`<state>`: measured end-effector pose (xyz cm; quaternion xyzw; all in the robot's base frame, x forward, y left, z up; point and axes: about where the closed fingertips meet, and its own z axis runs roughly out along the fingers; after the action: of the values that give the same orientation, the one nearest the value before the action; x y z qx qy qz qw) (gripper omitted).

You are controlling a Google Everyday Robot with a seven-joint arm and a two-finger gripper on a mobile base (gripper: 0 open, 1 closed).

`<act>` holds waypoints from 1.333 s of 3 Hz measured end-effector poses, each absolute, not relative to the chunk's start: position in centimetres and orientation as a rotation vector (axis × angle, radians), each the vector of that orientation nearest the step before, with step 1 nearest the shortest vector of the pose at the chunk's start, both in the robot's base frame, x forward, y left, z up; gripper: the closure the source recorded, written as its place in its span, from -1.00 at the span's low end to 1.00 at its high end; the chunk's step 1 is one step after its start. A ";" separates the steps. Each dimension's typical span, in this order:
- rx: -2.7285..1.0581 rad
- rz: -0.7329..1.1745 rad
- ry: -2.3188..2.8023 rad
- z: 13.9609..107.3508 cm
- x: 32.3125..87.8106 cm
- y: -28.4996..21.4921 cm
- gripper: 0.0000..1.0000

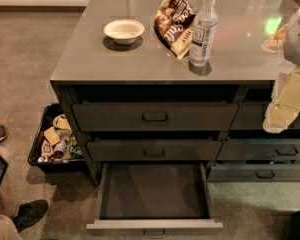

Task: Close bottom drawer

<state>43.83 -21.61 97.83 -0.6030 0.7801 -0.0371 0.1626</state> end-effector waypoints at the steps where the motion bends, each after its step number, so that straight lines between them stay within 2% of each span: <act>1: -1.727 -0.106 2.218 97.0 43.8 -21.3 -1.00; 3: -1.767 -0.093 2.157 88.8 41.5 -20.4 -1.00; 4: -1.765 -0.051 2.156 81.4 39.9 -20.5 -1.00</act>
Offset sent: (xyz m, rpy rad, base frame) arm -0.0212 0.0109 -0.1033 0.0025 0.0147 0.0609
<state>39.89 -20.47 81.38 -0.6233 0.7616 -0.0181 0.1766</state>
